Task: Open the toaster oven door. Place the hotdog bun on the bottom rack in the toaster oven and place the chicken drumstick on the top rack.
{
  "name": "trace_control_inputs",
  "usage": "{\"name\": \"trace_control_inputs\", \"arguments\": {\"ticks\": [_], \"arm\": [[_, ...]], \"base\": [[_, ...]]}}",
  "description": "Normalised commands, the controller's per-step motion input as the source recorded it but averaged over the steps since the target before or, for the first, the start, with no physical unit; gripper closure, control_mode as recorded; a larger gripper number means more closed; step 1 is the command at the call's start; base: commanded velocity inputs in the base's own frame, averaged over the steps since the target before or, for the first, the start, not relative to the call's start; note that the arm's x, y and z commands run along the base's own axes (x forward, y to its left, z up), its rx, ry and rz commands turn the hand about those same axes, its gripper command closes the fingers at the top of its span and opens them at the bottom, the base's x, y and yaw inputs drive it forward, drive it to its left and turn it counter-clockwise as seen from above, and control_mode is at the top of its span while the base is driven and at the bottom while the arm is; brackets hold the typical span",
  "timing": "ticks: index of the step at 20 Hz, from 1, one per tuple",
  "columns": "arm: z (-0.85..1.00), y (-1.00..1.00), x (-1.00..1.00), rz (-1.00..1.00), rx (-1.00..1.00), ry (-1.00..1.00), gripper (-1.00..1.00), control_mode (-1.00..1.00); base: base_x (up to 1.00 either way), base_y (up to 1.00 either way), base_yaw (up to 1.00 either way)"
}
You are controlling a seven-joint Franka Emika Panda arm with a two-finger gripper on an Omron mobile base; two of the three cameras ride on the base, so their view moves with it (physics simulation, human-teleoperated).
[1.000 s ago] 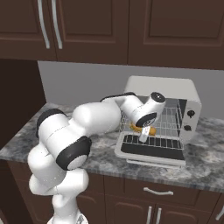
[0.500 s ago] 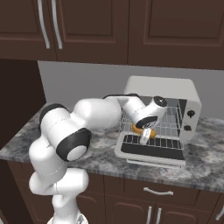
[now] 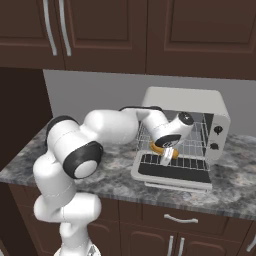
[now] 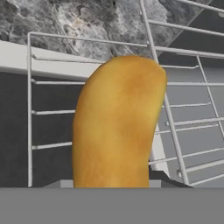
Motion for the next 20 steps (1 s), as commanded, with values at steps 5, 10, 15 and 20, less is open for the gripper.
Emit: {"name": "trace_control_inputs", "arguments": {"ticks": [5, 10, 15, 20], "arm": [[-0.04, 0.0, -0.11, 0.0, 0.02, 0.0, -1.0, -1.0], [0.0, 0.0, 0.0, 0.0, 0.01, 0.0, -1.0, -1.0], [0.0, 0.0, 0.0, 0.0, 0.01, 0.0, -1.0, -1.0], [0.0, 0.0, 0.0, 0.0, 0.0, 0.0, -1.0, -1.0]], "base": [[0.0, 0.0, 0.0], [0.0, 0.0, 0.0], [0.0, 0.0, 0.0], [0.0, 0.0, 0.0]]}}
